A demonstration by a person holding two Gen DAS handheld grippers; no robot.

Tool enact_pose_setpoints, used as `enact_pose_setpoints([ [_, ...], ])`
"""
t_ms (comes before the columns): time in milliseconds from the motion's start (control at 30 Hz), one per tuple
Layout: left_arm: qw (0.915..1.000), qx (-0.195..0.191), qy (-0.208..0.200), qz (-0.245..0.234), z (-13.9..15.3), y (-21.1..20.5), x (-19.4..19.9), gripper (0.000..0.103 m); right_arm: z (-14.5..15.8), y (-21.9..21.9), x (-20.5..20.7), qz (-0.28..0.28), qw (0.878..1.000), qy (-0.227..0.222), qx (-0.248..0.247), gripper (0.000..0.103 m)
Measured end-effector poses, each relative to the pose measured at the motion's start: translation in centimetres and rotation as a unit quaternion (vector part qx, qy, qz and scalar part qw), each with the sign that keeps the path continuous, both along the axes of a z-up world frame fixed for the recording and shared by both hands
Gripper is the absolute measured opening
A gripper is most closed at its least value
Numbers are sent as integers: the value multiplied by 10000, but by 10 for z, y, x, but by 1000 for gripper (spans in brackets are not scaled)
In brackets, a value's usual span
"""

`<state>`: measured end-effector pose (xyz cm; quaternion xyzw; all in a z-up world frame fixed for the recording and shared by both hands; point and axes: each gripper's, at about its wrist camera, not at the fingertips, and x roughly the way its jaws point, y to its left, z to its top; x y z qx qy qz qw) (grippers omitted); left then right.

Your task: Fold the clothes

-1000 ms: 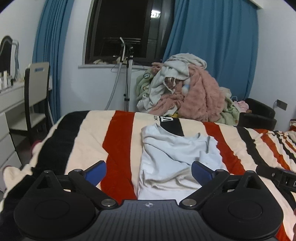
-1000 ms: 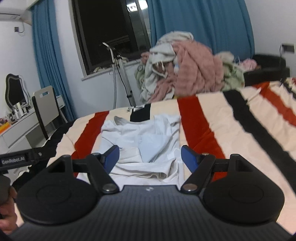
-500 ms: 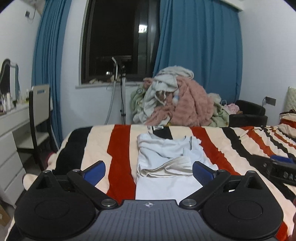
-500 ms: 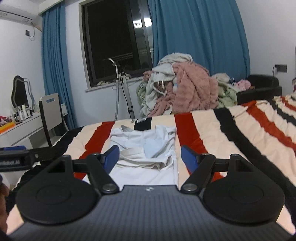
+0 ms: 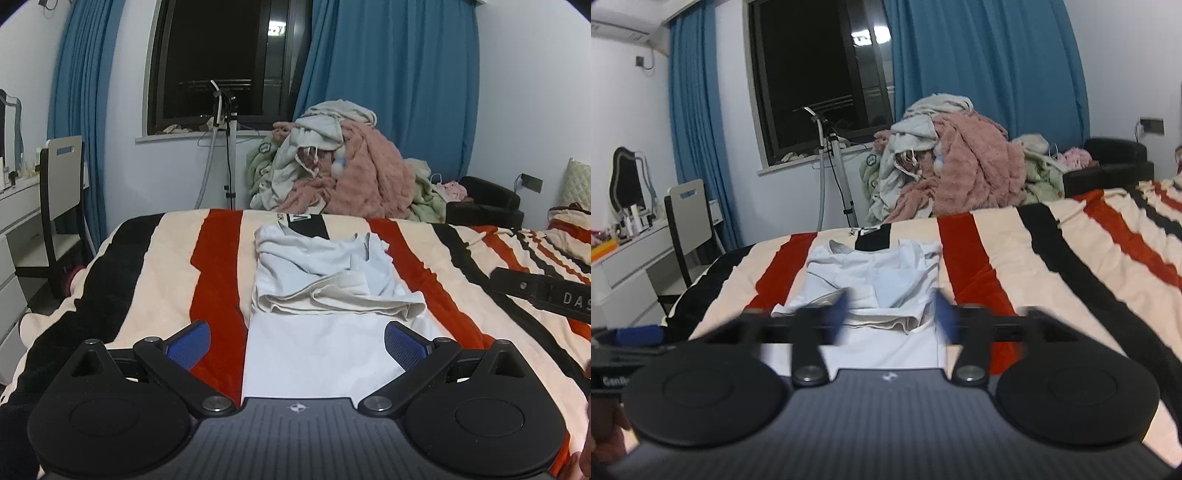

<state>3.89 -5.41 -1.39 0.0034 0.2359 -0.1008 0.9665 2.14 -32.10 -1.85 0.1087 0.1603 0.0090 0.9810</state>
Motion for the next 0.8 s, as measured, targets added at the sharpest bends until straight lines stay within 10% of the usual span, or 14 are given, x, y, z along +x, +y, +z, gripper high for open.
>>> enact_pose_setpoints([
  [333,9886,-937,1173,-137,-26,12,20,101,-12,-14,7,-247,9975,353,555,86],
  [533,9231,-2422,2972,306,-88,46,55,97,-22,-19,14,-281,9933,705,873,86],
  [633,8913,-3261,3088,627,-109,67,66,97,-28,-23,19,-304,9891,899,1124,86],
  [800,8836,-3729,2666,960,-119,78,83,78,-36,-27,22,-233,9828,1076,1482,86],
])
